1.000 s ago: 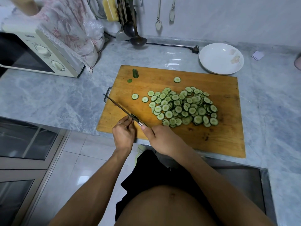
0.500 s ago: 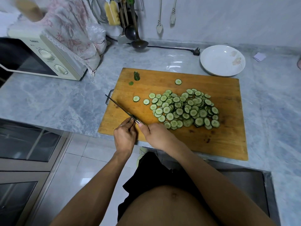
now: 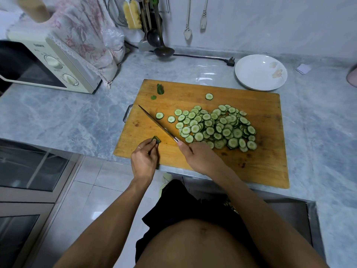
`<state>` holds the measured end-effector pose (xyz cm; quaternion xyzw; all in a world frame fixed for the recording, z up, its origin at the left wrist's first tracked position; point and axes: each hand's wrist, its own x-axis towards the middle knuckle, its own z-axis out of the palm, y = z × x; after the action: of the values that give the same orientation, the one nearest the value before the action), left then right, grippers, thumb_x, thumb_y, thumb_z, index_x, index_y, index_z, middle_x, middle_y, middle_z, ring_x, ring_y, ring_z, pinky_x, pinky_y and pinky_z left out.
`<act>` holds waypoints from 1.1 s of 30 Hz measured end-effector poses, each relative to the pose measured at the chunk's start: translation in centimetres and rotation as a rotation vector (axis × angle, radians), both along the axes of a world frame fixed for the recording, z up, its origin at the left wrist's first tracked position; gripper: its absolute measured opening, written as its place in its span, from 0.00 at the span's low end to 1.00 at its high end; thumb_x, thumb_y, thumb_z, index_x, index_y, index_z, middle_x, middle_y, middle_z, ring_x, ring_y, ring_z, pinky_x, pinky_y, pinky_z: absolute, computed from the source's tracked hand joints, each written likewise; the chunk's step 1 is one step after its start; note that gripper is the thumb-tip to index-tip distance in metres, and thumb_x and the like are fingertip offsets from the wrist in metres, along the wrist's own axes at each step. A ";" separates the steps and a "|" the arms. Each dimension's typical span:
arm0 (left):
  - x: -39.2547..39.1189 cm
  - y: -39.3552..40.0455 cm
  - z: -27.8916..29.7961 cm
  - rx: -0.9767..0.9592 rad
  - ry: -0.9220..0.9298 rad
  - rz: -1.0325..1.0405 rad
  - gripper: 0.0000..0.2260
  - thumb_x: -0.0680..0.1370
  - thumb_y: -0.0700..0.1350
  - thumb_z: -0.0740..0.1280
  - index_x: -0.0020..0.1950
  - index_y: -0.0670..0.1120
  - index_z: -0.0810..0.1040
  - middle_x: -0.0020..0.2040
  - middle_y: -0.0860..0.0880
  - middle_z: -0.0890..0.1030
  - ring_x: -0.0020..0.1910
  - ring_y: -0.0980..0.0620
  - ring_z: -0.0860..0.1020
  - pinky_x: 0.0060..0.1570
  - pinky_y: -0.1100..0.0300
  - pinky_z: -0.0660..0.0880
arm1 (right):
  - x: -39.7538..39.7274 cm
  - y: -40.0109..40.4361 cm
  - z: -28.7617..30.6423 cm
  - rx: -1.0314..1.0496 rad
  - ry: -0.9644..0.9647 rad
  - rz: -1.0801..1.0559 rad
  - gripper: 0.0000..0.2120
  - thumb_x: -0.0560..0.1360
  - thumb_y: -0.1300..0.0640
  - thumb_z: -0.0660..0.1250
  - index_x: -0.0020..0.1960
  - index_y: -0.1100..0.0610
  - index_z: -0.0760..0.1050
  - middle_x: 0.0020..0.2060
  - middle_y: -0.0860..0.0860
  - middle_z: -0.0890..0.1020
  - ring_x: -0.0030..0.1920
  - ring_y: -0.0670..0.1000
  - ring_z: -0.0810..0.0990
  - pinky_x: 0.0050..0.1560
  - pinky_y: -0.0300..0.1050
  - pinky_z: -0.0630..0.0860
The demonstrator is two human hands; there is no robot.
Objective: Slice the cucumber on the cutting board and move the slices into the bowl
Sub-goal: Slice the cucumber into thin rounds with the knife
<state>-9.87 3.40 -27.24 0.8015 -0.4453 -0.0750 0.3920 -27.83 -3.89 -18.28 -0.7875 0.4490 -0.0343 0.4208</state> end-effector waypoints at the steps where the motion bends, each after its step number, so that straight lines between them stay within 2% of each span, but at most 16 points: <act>1: 0.0 0.0 0.0 -0.007 0.006 -0.001 0.09 0.76 0.36 0.71 0.55 0.40 0.85 0.56 0.44 0.84 0.51 0.48 0.82 0.53 0.70 0.71 | -0.2 0.1 0.1 -0.002 -0.003 0.004 0.28 0.83 0.40 0.50 0.32 0.58 0.61 0.27 0.56 0.65 0.28 0.53 0.65 0.31 0.47 0.58; 5: 0.1 0.0 0.0 -0.022 0.000 -0.014 0.08 0.75 0.36 0.71 0.54 0.40 0.85 0.55 0.44 0.84 0.52 0.48 0.82 0.55 0.67 0.73 | -0.8 0.8 1.2 -0.010 -0.001 0.044 0.27 0.83 0.41 0.51 0.31 0.57 0.59 0.27 0.55 0.64 0.27 0.51 0.63 0.28 0.42 0.57; 10: 0.1 0.0 0.1 -0.001 -0.023 -0.016 0.08 0.76 0.38 0.71 0.54 0.39 0.85 0.55 0.43 0.84 0.53 0.47 0.82 0.56 0.66 0.72 | -1.0 2.2 1.9 0.004 -0.013 0.078 0.27 0.83 0.41 0.51 0.32 0.57 0.59 0.27 0.52 0.65 0.27 0.49 0.64 0.31 0.46 0.59; 13: 0.2 0.0 -0.1 0.012 -0.017 -0.015 0.08 0.77 0.38 0.69 0.54 0.40 0.85 0.55 0.43 0.84 0.53 0.49 0.82 0.54 0.67 0.73 | -0.8 2.6 2.0 -0.014 -0.011 0.088 0.27 0.83 0.41 0.52 0.32 0.57 0.59 0.27 0.53 0.64 0.27 0.49 0.64 0.30 0.44 0.58; 16: 0.4 -0.1 -0.2 0.010 0.005 -0.017 0.09 0.76 0.39 0.68 0.52 0.41 0.86 0.54 0.45 0.84 0.52 0.49 0.83 0.53 0.58 0.78 | -0.7 2.7 1.7 -0.035 -0.008 0.096 0.27 0.83 0.41 0.51 0.33 0.59 0.62 0.27 0.53 0.66 0.28 0.49 0.66 0.29 0.41 0.58; 18: 0.5 -0.1 -0.1 0.002 0.026 -0.009 0.10 0.76 0.41 0.66 0.51 0.41 0.86 0.53 0.45 0.85 0.51 0.49 0.83 0.51 0.55 0.79 | -0.5 2.8 1.4 -0.048 -0.002 0.101 0.28 0.83 0.41 0.51 0.32 0.58 0.62 0.27 0.52 0.67 0.28 0.48 0.67 0.29 0.41 0.59; 20: 0.5 0.0 -0.1 -0.001 0.038 -0.010 0.12 0.75 0.43 0.64 0.49 0.40 0.86 0.51 0.44 0.85 0.49 0.48 0.83 0.49 0.54 0.79 | -0.2 2.9 1.1 -0.049 -0.005 0.098 0.28 0.83 0.41 0.51 0.31 0.57 0.62 0.27 0.52 0.68 0.28 0.48 0.67 0.29 0.46 0.60; 22: 0.4 -0.1 0.1 0.002 0.049 -0.016 0.13 0.75 0.43 0.62 0.47 0.39 0.85 0.48 0.42 0.85 0.46 0.45 0.83 0.45 0.57 0.78 | 0.0 3.0 1.0 -0.059 -0.010 0.102 0.28 0.83 0.41 0.51 0.31 0.57 0.62 0.27 0.52 0.68 0.29 0.49 0.67 0.32 0.49 0.59; 24: 0.2 -0.1 0.4 0.011 0.034 -0.021 0.10 0.73 0.39 0.63 0.42 0.37 0.84 0.43 0.40 0.85 0.40 0.43 0.82 0.39 0.63 0.72 | 0.4 3.0 0.9 -0.053 -0.006 0.099 0.28 0.83 0.41 0.50 0.31 0.57 0.62 0.28 0.52 0.68 0.31 0.50 0.67 0.36 0.47 0.60; 26: 0.1 -0.2 0.7 0.018 0.029 -0.017 0.10 0.72 0.38 0.63 0.40 0.36 0.82 0.41 0.38 0.84 0.38 0.41 0.80 0.36 0.62 0.70 | 0.8 3.0 0.8 -0.023 -0.003 0.092 0.28 0.83 0.40 0.50 0.31 0.57 0.63 0.29 0.52 0.69 0.32 0.50 0.68 0.37 0.46 0.60; 29: 0.1 -0.2 0.7 0.014 0.056 -0.005 0.12 0.73 0.40 0.61 0.43 0.35 0.83 0.44 0.38 0.84 0.42 0.40 0.82 0.40 0.53 0.76 | 1.4 2.6 0.8 0.021 0.003 0.082 0.29 0.83 0.39 0.49 0.30 0.56 0.63 0.28 0.52 0.70 0.32 0.51 0.70 0.37 0.47 0.62; 33: 0.4 -0.2 0.6 0.027 0.053 -0.017 0.18 0.74 0.46 0.59 0.49 0.40 0.86 0.49 0.43 0.85 0.46 0.47 0.84 0.44 0.56 0.78 | 2.4 1.9 0.7 0.042 0.010 0.087 0.30 0.83 0.40 0.49 0.30 0.57 0.64 0.28 0.53 0.70 0.31 0.51 0.69 0.36 0.46 0.62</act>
<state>-9.44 3.25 -26.65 0.8006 -0.4405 -0.1058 0.3922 -25.45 -1.99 -17.54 -0.7974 0.4170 -0.0027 0.4362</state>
